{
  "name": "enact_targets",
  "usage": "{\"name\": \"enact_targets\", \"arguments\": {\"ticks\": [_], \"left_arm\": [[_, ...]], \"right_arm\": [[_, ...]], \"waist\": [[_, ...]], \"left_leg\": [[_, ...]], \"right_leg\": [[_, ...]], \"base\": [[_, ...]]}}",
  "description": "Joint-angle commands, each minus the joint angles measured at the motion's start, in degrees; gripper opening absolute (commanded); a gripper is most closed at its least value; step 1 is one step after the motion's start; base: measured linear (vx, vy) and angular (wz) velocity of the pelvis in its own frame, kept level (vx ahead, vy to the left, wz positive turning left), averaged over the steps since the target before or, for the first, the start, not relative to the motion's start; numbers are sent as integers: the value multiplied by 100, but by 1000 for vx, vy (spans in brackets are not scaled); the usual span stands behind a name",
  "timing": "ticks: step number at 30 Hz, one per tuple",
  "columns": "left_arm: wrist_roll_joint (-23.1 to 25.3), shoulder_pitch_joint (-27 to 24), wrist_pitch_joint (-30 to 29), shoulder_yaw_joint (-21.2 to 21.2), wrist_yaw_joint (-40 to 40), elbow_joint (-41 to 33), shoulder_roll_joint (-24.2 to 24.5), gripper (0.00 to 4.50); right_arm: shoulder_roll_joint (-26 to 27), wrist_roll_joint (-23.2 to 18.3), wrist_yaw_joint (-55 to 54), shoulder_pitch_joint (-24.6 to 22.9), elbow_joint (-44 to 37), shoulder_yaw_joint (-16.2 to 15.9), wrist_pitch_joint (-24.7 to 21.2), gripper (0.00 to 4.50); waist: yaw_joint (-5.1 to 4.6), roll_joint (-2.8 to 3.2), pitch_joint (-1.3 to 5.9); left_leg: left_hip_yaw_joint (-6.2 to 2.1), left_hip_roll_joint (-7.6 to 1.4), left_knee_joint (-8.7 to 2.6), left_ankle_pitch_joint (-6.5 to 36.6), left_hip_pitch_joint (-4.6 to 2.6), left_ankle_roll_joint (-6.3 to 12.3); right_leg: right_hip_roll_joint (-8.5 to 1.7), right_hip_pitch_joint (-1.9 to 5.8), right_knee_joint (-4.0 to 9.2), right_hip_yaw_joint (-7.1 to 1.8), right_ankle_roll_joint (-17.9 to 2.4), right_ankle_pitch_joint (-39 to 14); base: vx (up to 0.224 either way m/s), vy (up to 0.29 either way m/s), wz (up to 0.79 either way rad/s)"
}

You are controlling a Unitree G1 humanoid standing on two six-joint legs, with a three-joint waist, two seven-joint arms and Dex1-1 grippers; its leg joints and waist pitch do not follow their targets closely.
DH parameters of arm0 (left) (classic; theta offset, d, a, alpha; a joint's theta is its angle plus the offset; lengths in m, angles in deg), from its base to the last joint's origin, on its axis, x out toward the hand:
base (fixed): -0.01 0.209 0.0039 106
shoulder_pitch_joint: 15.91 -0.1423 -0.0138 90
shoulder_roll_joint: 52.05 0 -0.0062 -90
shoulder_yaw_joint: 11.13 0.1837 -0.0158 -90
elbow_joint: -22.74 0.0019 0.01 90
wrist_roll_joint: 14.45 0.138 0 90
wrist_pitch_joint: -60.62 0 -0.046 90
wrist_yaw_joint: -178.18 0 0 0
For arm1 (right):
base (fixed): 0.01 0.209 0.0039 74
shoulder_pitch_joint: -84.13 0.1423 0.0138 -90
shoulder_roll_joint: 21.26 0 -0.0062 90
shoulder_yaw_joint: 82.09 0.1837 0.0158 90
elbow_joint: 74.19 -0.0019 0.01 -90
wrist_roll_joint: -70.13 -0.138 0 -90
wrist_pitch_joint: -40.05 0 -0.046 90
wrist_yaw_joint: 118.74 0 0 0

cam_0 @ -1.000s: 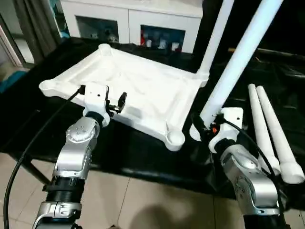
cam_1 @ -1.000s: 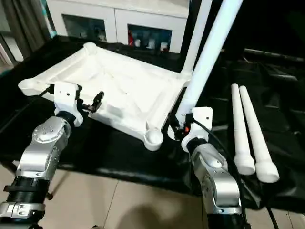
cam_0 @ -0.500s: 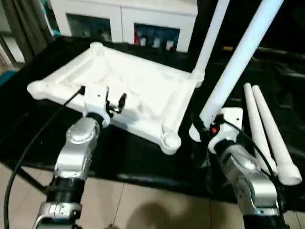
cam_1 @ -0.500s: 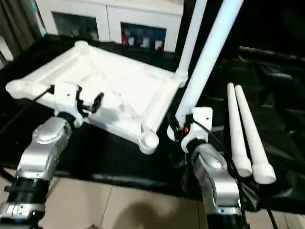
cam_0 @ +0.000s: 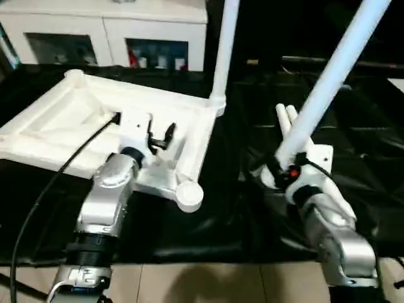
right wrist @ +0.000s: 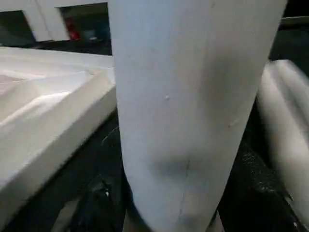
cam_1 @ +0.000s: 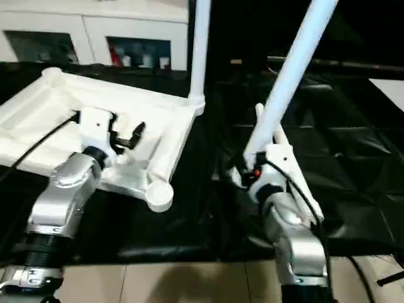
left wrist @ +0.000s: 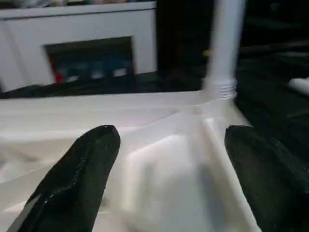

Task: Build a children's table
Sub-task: Insert table leg to table base

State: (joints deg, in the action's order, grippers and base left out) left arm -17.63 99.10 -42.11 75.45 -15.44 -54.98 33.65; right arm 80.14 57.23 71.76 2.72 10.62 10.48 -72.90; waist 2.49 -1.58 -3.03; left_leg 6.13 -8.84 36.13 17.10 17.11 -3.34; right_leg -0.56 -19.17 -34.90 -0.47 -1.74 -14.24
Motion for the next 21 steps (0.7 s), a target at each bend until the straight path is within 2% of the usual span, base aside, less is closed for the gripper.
{"name": "enact_targets", "arguments": {"ticks": [1, 2, 3, 4, 5, 6, 7, 8, 9, 10, 11, 12, 13, 14, 15, 16, 17, 18, 19, 20, 21], "left_arm": [[-7, -18, -71, -20, 4, -34, 4, 407], [-4, -33, -73, -27, 10, -52, 12, 407], [3, -49, -80, -35, 25, -70, 22, 407], [20, -68, -85, -41, 52, -82, 44, 407], [32, -87, -86, -43, 68, -95, 74, 407], [32, -108, -96, -53, 81, -113, 103, 407], [21, -134, -78, -75, 76, -128, 141, 407], [-20, -164, 28, -104, 27, -143, 165, 407], [-28, -171, 65, -116, 6, -147, 166, 407], [-26, -155, 110, -110, -79, -113, 225, 407], [-13, -124, 154, -85, -221, -52, 329, 407], [-13, -122, 158, -84, -228, -48, 333, 407], [-22, -98, 244, -72, -361, 9, 411, 407], [-98, -59, 298, -37, -676, 90, 526, 407], [-120, -47, 322, -20, -791, 117, 568, 407], [-149, -33, 351, 4, -940, 148, 620, 407], [-197, 21, 305, 84, -1327, 262, 849, 407], [-172, 85, 371, 119, -1500, 373, 1005, 407], [-162, 129, 412, 142, -1626, 445, 1110, 407], [-262, 179, 372, 174, -1970, 479, 1249, 407], [-330, 193, 351, 202, -2188, 470, 1321, 407]], "right_arm": [[-48, -24, 57, 57, -41, -42, 18, 193], [-49, -36, 80, 62, -42, -51, 15, 193], [-50, -47, 105, 69, -42, -56, 8, 193], [-40, -68, 128, 78, -35, -49, 3, 193], [-40, -61, 141, 86, -28, -46, 4, 193], [-50, -45, 159, 96, -14, -53, 10, 193], [-68, -42, 208, 107, 8, -68, 24, 193], [-87, -54, 270, 116, 32, -81, 36, 193], [-95, -66, 280, 116, 38, -90, 42, 193], [-124, -78, 327, 132, 52, -109, 56, 193], [-174, -89, 400, 158, 69, -141, 76, 193], [-177, -89, 403, 159, 69, -141, 77, 193], [-215, -92, 463, 178, 73, -155, 97, 193], [-262, -123, 539, 203, 73, -147, 96, 193], [-277, -142, 568, 211, 73, -142, 90, 193], [-292, -169, 604, 219, 73, -131, 79, 193], [-373, -198, 752, 234, 66, -135, 99, 193], [-446, -227, 874, 236, 55, -135, 103, 193], [-498, -248, 961, 237, 48, -134, 105, 193], [-588, -279, 1107, 232, 42, -132, 113, 193], [-631, -299, 1185, 230, 42, -126, 117, 193]], "waist": [[-292, 184, 448], [-292, 84, 428], [-279, 26, 418], [-104, -188, 420], [178, -284, 428], [271, -273, 449], [334, -220, 421], [331, -75, 405], [295, 41, 458], [139, 218, 553], [47, 274, 605], [78, 214, 648], [164, 137, 566], [231, -75, 492], [252, -164, 450], [335, -135, 407], [336, -70, 395], [338, -34, 373], [283, -27, 343], [240, -8, 327], [219, -26, 308]], "left_leg": [[-594, -699, -576, -1790, -823, 1803], [-624, -803, -540, -1531, -870, 2351], [-520, -638, -462, -1486, -782, 2430], [43, 188, -132, -1144, -83, 2184], [66, 277, 351, -426, 491, 1699], [8, 200, 537, -348, 668, 1314], [-103, 23, 518, -687, 874, 638], [-139, -103, 56, -1566, 863, 371], [-114, -152, -200, -2186, 697, 398], [-452, -485, -111, -4131, 186, 1039], [-894, -899, 32, -6689, -426, 1628], [-968, -947, 147, -7722, -501, 1664], [-789, -616, 146, -7773, -240, 1401], [-362, -87, 83, -5766, 151, 1020], [-209, 42, 2, -4659, 255, 962], [-88, 22, -185, -2637, 362, 713], [-46, -68, -353, -1344, 373, 402], [-31, -108, -422, -855, 338, 262], [7, -152, -531, -78, 322, 64], [31, -209, -606, 446, 327, -119], [43, -227, -636, 699, 331, -188]], "right_leg": [[-351, -474, -274, 266, -949, -59], [-591, -567, -286, 243, -714, -129], [-667, -493, -184, 196, -755, 126], [-744, 301, 114, -167, -1066, 811], [-1180, 892, 475, -709, -1849, 536], [-1287, 1036, 453, -824, -2154, 826], [-1192, 1011, 288, -728, -2440, 2258], [-854, 850, -27, -296, -2153, 3777], [-580, 713, -201, -30, -1776, 4035], [-195, 153, -602, 294, -921, 3235], [-505, -513, -533, 139, -104, 1150], [-670, -599, -446, 16, 239, 1149], [-707, -578, -229, -92, 491, 1549], [-615, -326, 38, -87, 319, 1976], [-621, -216, 43, -78, 195, 1953], [-732, -70, 145, -107, -3, 1321], [-757, 13, 179, -88, -257, 622], [-736, -4, 209, -61, -381, 282], [-690, -19, 246, -31, -520, -182], [-684, -21, 268, -2, -593, -554], [-681, -34, 286, 4, -597, -773]], "base": [[164, -31, 10], [118, -19, 10], [123, -12, 15], [123, -12, 15], [132, 12, 22], [68, 12, 12], [116, 23, 18], [0, 0, 0], [0, 0, 0], [-55, -3, -8], [0, 0, 0], [-77, 36, -7], [-77, 36, -7], [-155, 73, 2], [-73, 32, 6], [-116, 10, 9], [-94, -48, 5], [-94, -48, 5], [-103, -57, 2], [-100, -46, -1], [-140, -60, -2]]}}
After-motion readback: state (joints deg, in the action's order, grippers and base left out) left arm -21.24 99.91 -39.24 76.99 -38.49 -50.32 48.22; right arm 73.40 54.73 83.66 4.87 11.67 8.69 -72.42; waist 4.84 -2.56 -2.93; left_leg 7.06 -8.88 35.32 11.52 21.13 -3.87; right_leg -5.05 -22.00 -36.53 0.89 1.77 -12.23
